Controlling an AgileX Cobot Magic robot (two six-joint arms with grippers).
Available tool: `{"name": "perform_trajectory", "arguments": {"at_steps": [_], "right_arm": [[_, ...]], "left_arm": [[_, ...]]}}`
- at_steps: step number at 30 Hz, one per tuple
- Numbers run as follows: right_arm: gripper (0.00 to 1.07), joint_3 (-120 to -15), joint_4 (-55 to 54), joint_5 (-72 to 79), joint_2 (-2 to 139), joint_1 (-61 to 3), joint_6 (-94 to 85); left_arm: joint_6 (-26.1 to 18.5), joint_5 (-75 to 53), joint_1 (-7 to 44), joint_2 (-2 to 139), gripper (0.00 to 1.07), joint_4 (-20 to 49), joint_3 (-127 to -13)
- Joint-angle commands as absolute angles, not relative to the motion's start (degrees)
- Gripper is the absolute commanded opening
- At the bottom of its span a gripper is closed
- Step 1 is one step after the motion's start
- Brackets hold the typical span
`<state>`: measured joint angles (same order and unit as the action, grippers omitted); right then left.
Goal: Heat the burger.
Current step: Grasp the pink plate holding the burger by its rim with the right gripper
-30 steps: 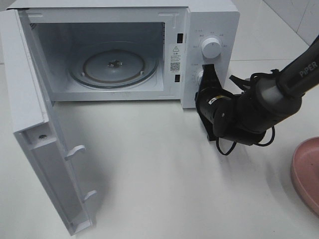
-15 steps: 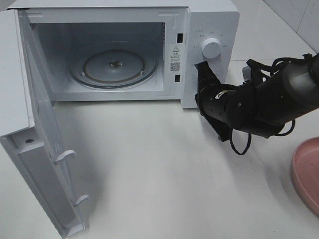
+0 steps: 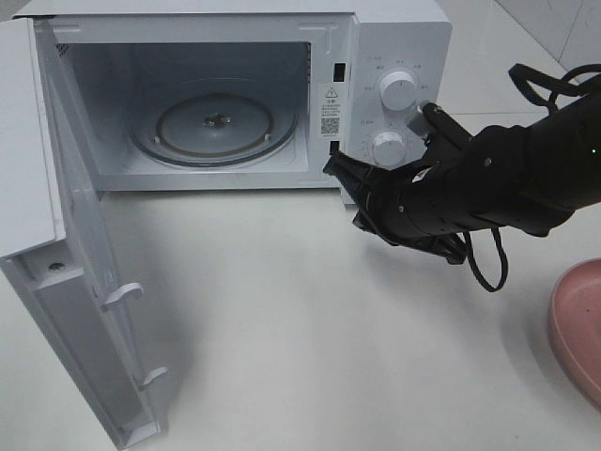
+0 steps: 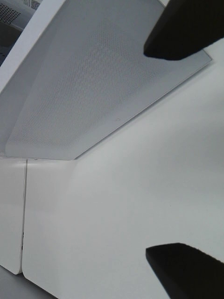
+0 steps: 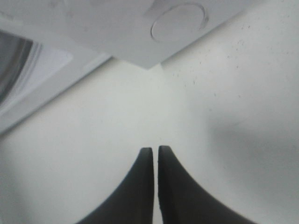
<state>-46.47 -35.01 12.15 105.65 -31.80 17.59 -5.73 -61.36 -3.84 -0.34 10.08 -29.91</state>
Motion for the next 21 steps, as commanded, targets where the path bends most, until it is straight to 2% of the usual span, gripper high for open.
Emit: {"name": "perform_trajectory", "arguments": {"at_steps": [1, 5, 8, 16, 21], "right_arm": [[0.04, -46.3, -34.2, 6.0, 103.7, -31.4, 6.8], [0.04, -46.3, -32.1, 1.1, 102.0, -30.7, 1.6], [0.05, -46.3, -25.7, -6.2, 99.6, -29.2, -0.5], [0.08, -46.3, -11.6, -20.5, 94.0, -28.1, 0.0], [0.09, -46.3, -7.0, -26.5, 90.6, -27.6, 2.4]], "left_arm": [[-5.9, -61.6, -3.9, -1.4, 1.00, 10.5, -29.7], [-5.9, -61.6, -3.9, -1.4, 1.00, 10.5, -29.7], [-5.9, -61.6, -3.9, -1.4, 1.00, 10.5, -29.7], [-5.9, -61.6, -3.9, -1.4, 1.00, 10.4, -29.7], [-5.9, -61.6, -3.9, -1.4, 1.00, 10.4, -29.7]]}}
